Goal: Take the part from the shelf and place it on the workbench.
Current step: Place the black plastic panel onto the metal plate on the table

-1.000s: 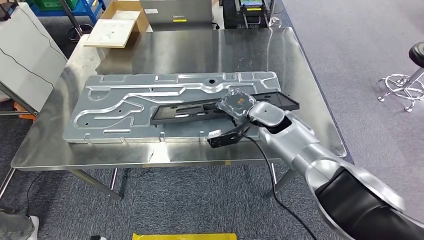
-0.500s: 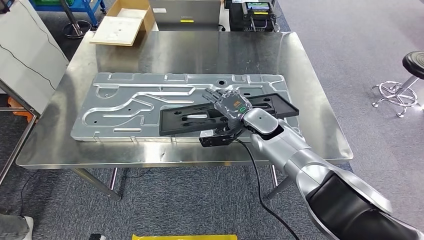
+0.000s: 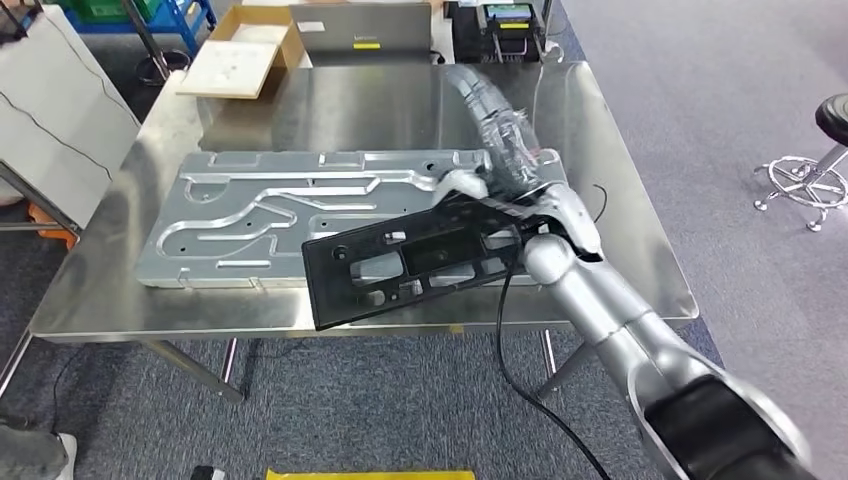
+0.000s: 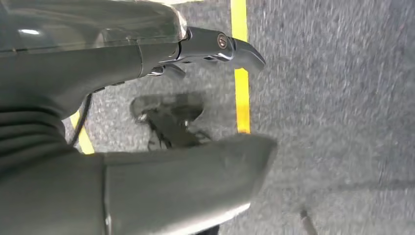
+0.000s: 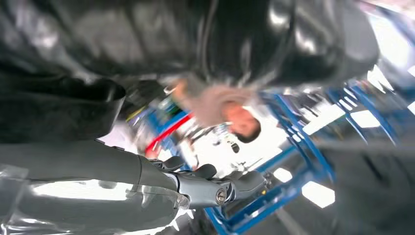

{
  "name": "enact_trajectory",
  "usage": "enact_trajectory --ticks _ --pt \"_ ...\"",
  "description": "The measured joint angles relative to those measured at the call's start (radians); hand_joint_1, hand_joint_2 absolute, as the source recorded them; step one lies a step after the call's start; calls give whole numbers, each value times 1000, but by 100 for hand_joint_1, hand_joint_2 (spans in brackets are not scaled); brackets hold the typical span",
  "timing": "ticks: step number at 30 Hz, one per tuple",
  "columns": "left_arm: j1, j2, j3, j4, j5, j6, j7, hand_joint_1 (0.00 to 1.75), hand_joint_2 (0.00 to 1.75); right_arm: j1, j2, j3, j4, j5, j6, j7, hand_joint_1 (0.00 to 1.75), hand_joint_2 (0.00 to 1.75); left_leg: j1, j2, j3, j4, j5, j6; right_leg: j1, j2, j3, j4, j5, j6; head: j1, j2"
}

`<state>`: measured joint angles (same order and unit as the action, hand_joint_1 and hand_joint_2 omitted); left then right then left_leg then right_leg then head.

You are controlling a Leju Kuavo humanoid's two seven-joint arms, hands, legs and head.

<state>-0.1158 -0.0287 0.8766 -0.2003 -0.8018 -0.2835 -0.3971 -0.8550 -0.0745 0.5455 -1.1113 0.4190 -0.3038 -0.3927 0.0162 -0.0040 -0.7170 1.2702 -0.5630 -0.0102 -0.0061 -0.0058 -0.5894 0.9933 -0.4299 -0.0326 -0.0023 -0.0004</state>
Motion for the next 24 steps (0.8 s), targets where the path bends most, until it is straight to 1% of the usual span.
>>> enact_trajectory --ticks 1,2,3,4,5,6,7,9,10,11,12,14,15,16,17,18,20,21,22,23,24 --pt "2 0 0 0 3 -5 -6 0 0 37 -4 -46 -80 -58 15 -10 0 0 2 0 -9 20 1 -3 0 0 0 1 -2 1 0 0" --pt "5 0 0 0 7 -8 -13 0 0 70 -10 -91 -159 -100 26 -14 0 0 4 0 2 -1 22 -5 -1 -1 0 4 -4 3 0 0" --pt "7 0 0 0 11 -10 -20 0 0 99 -17 -132 -230 -131 33 -17 0 0 6 1 31 -58 55 -6 -3 -1 1 8 -7 7 0 0" --pt "10 0 1 0 16 -12 -29 0 0 123 -26 -174 -300 -152 37 -19 0 0 8 0 66 -127 83 -6 -4 0 0 14 -12 12 0 0" --pt "12 0 3 0 23 -15 -38 0 0 146 -38 -216 -365 -165 36 -22 0 0 8 -1 98 -190 103 -3 -3 0 -1 20 -16 18 0 0" --pt "15 0 5 0 30 -18 -49 0 0 171 -52 -256 -425 -165 27 -27 0 0 7 -2 118 -229 111 1 -2 0 -3 24 -19 24 0 0" --pt "19 -1 8 0 37 -20 -59 0 0 200 -68 -296 -486 -156 14 -33 0 0 5 -3 127 -245 109 6 0 0 -4 26 -21 30 0 0" --pt "30 -1 14 0 49 -23 -80 0 0 274 -101 -367 -589 -111 -30 -51 0 0 4 -4 131 -249 109 21 1 0 -1 23 -21 42 0 0" --pt "35 -1 18 0 56 -24 -90 0 0 327 -120 -405 -642 -79 -61 -65 0 0 5 -4 133 -253 112 30 -1 1 1 27 -29 48 0 0" --pt "41 -1 23 0 63 -24 -100 0 0 393 -140 -448 -694 -51 -97 -85 0 0 6 -5 136 -257 115 38 -2 3 -3 45 -48 54 0 0" --pt "46 -1 30 0 72 -22 -109 0 0 470 -157 -496 -745 -30 -135 -111 0 0 8 -7 138 -261 118 44 -4 4 -15 83 -77 59 0 0" --pt "62 -1 47 0 87 -16 -119 0 0 658 -174 -605 -834 -30 -196 -180 0 0 7 -13 138 -261 119 50 -7 6 -67 208 -153 65 0 0" --pt "70 -1 55 0 92 -12 -121 0 0 749 -172 -658 -865 -40 -210 -210 0 0 6 -15 136 -261 119 50 -7 6 -91 264 -178 67 0 0" --pt "78 -1 63 0 96 -8 -121 0 0 835 -165 -710 -890 -51 -214 -236 0 0 4 -16 134 -260 119 51 -8 6 -103 292 -185 67 0 0" --pt "83 -1 70 0 98 -4 -121 0 0 909 -153 -758 -910 -62 -208 -256 0 0 2 -15 132 -259 119 51 -8 6 -94 279 -172 65 0 0" --pt "86 -1 76 0 100 -2 -121 0 0 969 -139 -804 -927 -70 -199 -272 0 0 1 -15 132 -259 119 50 -7 6 -64 227 -145 62 0 0" --pt "88 -2 86 0 100 0 -121 0 0 1054 -112 -882 -957 -74 -178 -288 0 0 -3 -10 132 -259 119 48 -4 5 16 83 -87 52 0 0" --pt "88 -2 90 0 101 2 -121 0 0 1080 -99 -915 -967 -61 -165 -280 0 0 -5 -8 132 -259 120 44 -1 6 42 35 -70 47 0 0" --pt "87 -3 94 0 102 5 -121 0 0 1101 -82 -948 -974 -42 -146 -269 0 0 -6 -5 133 -259 121 40 2 7 53 12 -61 43 0 0" --pt "86 -3 100 0 105 7 -121 0 0 1119 -58 -985 -977 -18 -118 -259 0 0 -6 -4 135 -261 124 34 6 8 51 10 -56 39 0 0" --pt "87 -3 106 0 107 9 -123 0 0 1132 -26 -1029 -976 5 -79 -259 0 0 -6 -4 134 -263 127 27 6 9 50 7 -51 33 0 0"
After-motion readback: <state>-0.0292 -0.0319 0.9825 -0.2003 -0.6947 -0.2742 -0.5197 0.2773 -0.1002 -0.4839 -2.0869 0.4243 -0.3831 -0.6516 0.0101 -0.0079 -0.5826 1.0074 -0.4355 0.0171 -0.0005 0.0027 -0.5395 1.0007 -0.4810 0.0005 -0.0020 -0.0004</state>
